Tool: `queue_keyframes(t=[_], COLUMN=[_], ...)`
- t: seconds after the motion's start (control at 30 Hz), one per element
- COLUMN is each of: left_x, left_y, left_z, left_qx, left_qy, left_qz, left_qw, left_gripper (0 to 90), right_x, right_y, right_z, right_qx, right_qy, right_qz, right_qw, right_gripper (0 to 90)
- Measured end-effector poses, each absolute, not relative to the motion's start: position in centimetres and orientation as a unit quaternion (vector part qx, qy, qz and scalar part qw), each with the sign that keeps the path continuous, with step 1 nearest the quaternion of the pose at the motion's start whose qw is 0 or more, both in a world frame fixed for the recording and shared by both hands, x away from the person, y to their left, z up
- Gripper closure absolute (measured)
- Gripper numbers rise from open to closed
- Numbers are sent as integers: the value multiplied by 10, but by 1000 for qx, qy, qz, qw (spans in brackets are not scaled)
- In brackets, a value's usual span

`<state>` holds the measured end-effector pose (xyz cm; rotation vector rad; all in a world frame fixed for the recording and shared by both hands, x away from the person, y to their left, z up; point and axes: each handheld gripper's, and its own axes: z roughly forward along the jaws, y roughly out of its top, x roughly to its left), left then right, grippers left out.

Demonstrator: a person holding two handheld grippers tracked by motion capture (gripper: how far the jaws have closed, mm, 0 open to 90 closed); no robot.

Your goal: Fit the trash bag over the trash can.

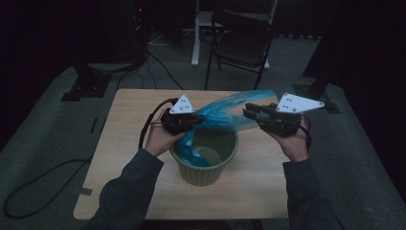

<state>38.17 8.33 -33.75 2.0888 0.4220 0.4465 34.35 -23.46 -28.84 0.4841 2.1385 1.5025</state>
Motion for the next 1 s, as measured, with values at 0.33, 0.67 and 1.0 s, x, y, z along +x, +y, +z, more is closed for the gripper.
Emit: queue_keyframes(t=[0.33, 0.67, 1.0], left_x=[377, 375, 374], left_y=[80, 81, 82], left_z=[-337, -336, -336], left_qx=[849, 846, 843], left_qy=[162, 160, 160], left_qz=[183, 184, 182], left_qw=[468, 474, 479], left_gripper=[898, 898, 898], right_x=[365, 374, 372], right_y=[-213, -200, -182], right_z=[-303, -323, -337], right_qx=[198, 203, 178], right_qy=[806, 824, 842], right_qz=[508, 484, 474], right_qw=[232, 214, 184], right_gripper=[788, 819, 706])
